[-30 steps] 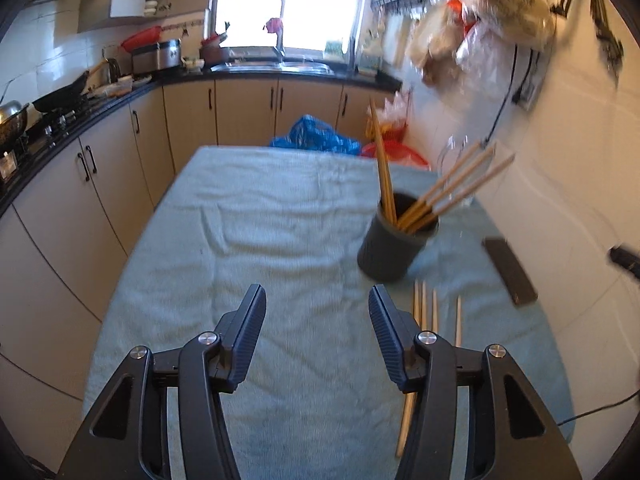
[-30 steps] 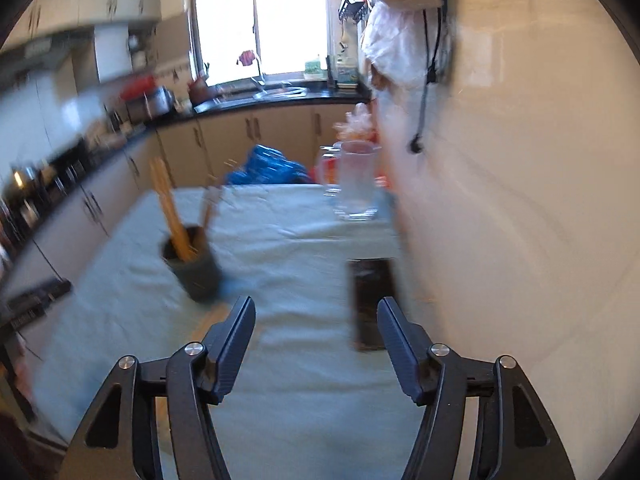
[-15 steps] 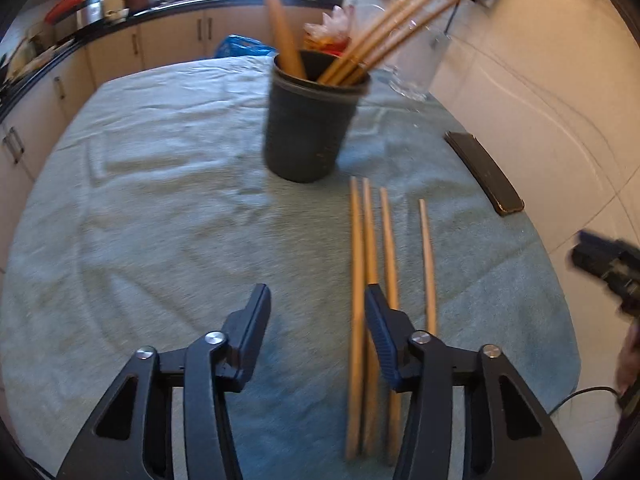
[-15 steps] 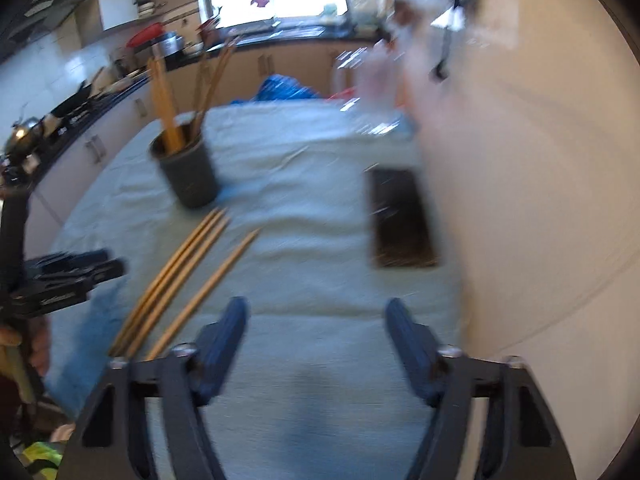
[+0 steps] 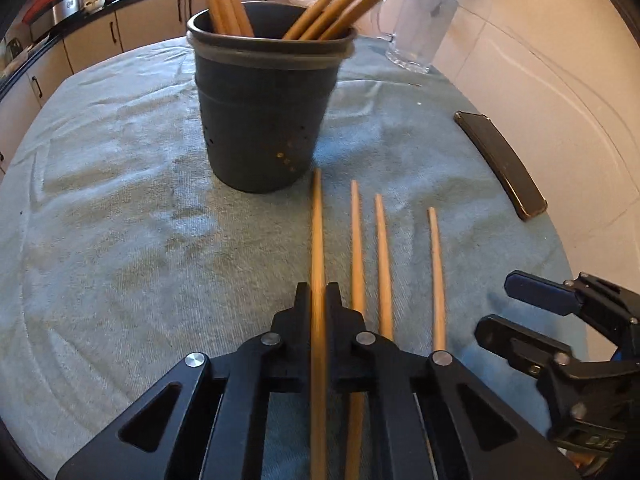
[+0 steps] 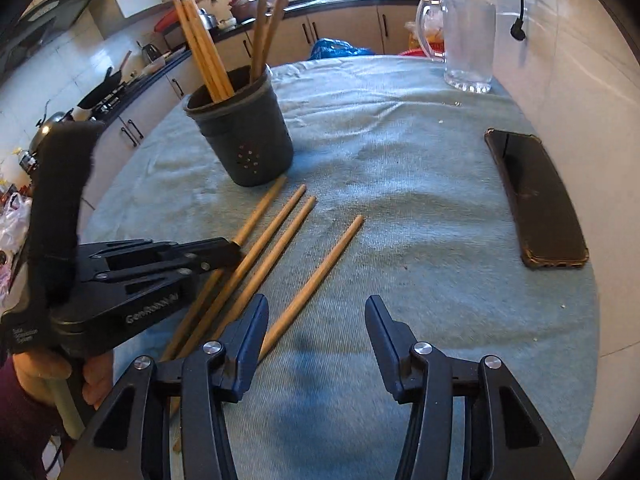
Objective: Organize utensils
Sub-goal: 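Grasp a wooden chopstick with the left gripper while the right gripper grasps another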
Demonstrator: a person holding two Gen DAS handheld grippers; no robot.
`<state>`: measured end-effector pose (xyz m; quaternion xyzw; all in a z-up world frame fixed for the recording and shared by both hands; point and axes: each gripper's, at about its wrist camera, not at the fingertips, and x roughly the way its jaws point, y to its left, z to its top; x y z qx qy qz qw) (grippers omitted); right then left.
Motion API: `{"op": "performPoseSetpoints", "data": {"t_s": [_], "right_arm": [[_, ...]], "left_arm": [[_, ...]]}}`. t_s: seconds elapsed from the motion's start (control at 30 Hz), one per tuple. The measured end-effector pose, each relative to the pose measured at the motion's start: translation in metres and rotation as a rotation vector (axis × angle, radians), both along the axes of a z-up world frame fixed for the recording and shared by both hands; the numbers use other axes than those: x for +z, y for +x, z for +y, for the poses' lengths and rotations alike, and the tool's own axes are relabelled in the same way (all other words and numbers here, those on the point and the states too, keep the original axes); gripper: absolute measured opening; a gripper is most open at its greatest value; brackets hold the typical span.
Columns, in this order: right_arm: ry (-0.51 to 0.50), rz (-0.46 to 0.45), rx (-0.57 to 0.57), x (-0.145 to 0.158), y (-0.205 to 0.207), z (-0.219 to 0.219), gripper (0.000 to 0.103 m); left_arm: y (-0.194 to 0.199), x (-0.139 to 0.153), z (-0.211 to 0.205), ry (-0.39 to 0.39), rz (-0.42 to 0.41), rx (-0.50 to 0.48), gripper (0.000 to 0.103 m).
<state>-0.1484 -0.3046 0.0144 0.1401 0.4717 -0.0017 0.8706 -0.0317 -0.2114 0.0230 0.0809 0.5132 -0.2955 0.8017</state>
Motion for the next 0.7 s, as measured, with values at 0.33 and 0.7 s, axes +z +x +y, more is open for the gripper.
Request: {"op": "performPoseSetpoints", "data": {"t_s": [0.33,0.7], "right_arm": [[-0.048,0.074,-0.057,-0.02,0.038,0.006,0.033],[-0.136,0.106,0.054,-0.016,0.047,0.033,0.012]], "left_arm": [[-0.005,0.001,0.048,0.01,0.049,0.12,0.007],[0.003,0.003,0.08,-0.02,0.143,0.15,0.012]]}}
